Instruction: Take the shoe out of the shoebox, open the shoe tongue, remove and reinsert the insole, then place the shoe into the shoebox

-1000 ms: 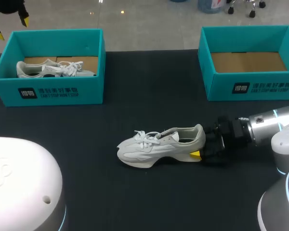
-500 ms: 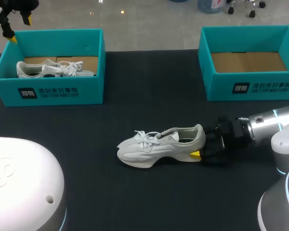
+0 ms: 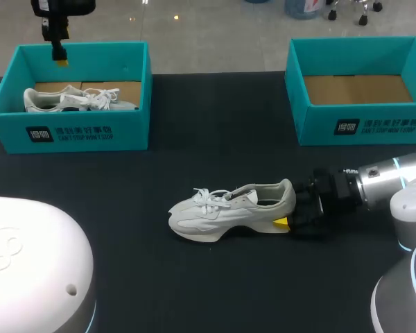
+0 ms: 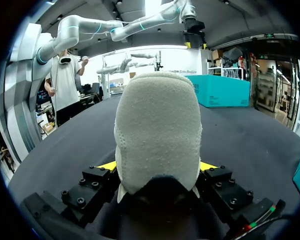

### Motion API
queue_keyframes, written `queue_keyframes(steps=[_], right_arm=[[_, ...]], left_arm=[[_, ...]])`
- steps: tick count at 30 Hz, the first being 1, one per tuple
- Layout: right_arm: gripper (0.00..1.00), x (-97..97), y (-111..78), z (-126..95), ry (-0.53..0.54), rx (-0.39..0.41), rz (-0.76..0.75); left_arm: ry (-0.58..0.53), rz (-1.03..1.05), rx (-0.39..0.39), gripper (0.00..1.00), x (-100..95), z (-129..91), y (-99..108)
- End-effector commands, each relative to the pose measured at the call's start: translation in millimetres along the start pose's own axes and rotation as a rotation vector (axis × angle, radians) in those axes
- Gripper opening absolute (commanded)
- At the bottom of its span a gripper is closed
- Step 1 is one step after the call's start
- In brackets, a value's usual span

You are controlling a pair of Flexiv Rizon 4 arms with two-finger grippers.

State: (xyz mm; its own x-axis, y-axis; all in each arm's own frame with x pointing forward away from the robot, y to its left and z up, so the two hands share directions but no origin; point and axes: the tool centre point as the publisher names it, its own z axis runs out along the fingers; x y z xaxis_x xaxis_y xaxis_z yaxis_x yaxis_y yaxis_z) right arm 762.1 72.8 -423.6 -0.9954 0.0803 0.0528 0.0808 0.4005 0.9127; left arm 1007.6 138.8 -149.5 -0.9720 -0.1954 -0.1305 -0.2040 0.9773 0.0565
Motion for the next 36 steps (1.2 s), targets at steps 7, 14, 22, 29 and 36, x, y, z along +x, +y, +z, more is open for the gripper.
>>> queue_keyframes(steps=[7, 14, 22, 29, 36], right_arm=[[0.00, -0.8, -3.5, 5.7, -0.001, 0.002, 0.001], [0.00, -0.8, -3.5, 5.7, -0.001, 0.002, 0.001], [0.00, -0.8, -3.5, 5.7, -0.001, 0.002, 0.001], [0.00, -0.8, -3.5, 5.7, -0.001, 0.002, 0.001], [0.00, -0.8, -3.5, 5.7, -0.001, 0.002, 0.001]], left_arm=[[0.041, -0.478, 0.008, 1.00, 21.8, 4.4, -34.9], [0.041, -0.544, 0.048, 1.00, 40.5, 12.1, -71.1], [0.024, -0.505, 0.050, 1.00, 68.1, 17.3, -108.9], [0.046, -0.497, 0.042, 1.00, 92.3, 33.3, -135.9], [0.046, -0.497, 0.042, 1.00, 92.3, 33.3, -135.9]])
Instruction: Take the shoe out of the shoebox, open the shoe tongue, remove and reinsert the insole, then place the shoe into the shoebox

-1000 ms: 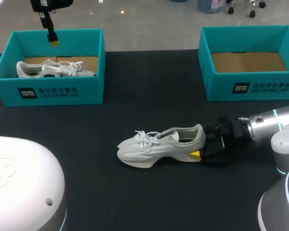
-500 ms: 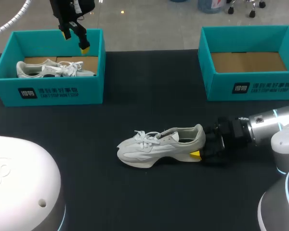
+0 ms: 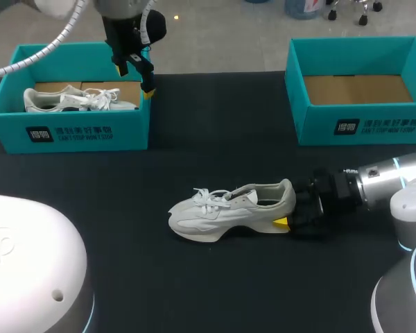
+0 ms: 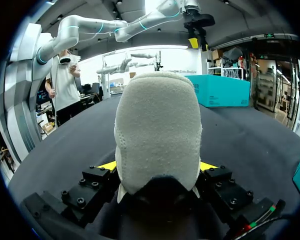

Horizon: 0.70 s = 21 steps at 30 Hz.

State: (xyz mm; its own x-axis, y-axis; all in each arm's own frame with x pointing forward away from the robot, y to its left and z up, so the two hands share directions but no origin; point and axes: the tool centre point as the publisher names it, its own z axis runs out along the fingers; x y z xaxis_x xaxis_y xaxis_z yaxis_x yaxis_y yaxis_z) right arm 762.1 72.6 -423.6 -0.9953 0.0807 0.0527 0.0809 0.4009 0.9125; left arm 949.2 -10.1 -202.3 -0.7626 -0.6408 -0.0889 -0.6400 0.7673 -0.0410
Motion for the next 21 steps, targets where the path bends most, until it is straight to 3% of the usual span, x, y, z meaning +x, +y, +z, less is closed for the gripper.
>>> queue_keyframes(steps=[1, 13, 21], right_arm=[[0.00, -0.8, -3.4, 5.9, -0.001, 0.001, 0.001], [0.00, -0.8, -3.4, 5.9, -0.001, 0.001, 0.001], [0.00, -0.8, -3.4, 5.9, -0.001, 0.001, 0.001]], left_arm=[[0.001, 0.000, 0.000, 1.00, -0.7, -0.1, 0.4], [0.001, 0.000, 0.000, 1.00, -0.7, -0.1, 0.4], [0.081, -0.366, -0.007, 1.00, 26.6, -7.3, 6.4]])
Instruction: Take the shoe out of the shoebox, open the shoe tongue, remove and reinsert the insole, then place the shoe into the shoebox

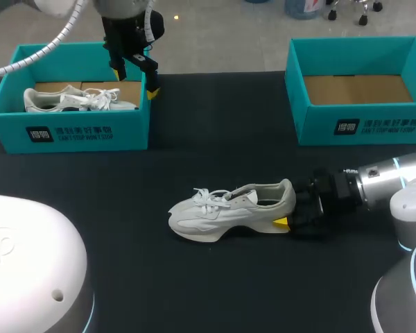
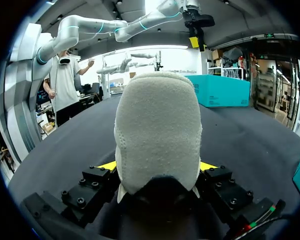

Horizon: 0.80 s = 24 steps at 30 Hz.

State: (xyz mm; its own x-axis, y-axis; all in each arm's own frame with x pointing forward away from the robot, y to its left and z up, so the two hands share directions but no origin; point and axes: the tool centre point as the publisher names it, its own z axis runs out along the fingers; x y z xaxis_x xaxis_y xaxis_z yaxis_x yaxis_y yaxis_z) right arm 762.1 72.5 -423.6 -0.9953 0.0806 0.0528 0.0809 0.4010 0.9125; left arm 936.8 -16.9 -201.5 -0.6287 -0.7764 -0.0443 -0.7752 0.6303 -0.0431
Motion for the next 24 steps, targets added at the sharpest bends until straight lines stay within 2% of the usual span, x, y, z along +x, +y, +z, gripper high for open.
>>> queue_keyframes(steps=[1, 7, 9, 13, 21, 24], right_arm=[[0.00, -0.8, -3.4, 5.9, -0.001, 0.001, 0.001], [0.00, -0.8, -3.4, 5.9, -0.001, 0.001, 0.001], [0.00, -0.8, -3.4, 5.9, -0.001, 0.001, 0.001], [0.00, -0.8, -3.4, 5.9, -0.001, 0.001, 0.001], [0.00, -0.8, -3.4, 5.9, -0.001, 0.001, 0.001], [0.00, -0.8, -3.4, 5.9, -0.001, 0.001, 0.001]], left_arm=[[0.028, -0.205, 0.004, 1.00, 15.5, -5.2, 7.0], [0.056, -0.326, 0.004, 1.00, 45.0, -6.2, 14.2], [-0.021, -0.372, -0.015, 1.00, 56.3, -3.9, 16.4], [-0.033, -0.401, -0.051, 1.00, 83.2, 0.8, 21.8], [-0.070, -0.411, -0.079, 1.00, 136.1, 20.4, 21.9], [-0.052, -0.421, -0.089, 1.00, 149.8, 29.6, 17.0]])
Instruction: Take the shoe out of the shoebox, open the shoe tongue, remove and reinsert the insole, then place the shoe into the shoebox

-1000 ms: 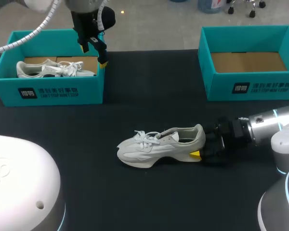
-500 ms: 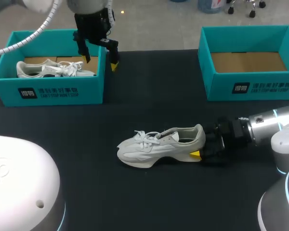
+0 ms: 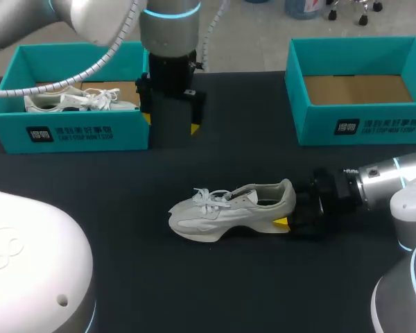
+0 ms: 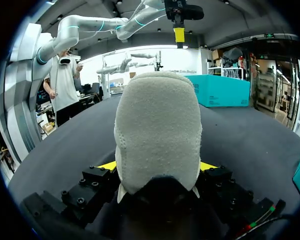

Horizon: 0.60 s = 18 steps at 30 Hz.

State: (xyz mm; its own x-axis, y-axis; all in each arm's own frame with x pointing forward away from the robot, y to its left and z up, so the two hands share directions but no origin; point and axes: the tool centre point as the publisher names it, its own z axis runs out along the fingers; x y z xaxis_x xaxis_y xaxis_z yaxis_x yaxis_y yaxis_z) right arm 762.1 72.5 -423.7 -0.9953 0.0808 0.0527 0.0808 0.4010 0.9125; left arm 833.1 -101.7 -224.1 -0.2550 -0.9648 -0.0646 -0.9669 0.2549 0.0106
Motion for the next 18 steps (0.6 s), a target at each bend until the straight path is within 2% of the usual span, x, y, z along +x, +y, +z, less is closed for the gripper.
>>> queue_keyframes(steps=[1, 9, 10, 18], right_arm=[[0.00, -0.8, -3.4, 5.9, -0.001, 0.001, 0.001], [0.00, -0.8, -3.4, 5.9, -0.001, 0.001, 0.001], [0.00, -0.8, -3.4, 5.9, -0.001, 0.001, 0.001], [0.00, -0.8, -3.4, 5.9, -0.001, 0.001, 0.001]], left_arm=[[-0.017, -0.007, -0.009, 1.00, 25.4, 14.6, -3.0], [0.011, -0.039, 0.006, 1.00, 60.4, 27.5, 4.4], [0.000, -0.048, 0.031, 1.00, 62.1, 30.2, 5.9], [0.000, -0.048, 0.031, 1.00, 62.1, 30.2, 5.9]])
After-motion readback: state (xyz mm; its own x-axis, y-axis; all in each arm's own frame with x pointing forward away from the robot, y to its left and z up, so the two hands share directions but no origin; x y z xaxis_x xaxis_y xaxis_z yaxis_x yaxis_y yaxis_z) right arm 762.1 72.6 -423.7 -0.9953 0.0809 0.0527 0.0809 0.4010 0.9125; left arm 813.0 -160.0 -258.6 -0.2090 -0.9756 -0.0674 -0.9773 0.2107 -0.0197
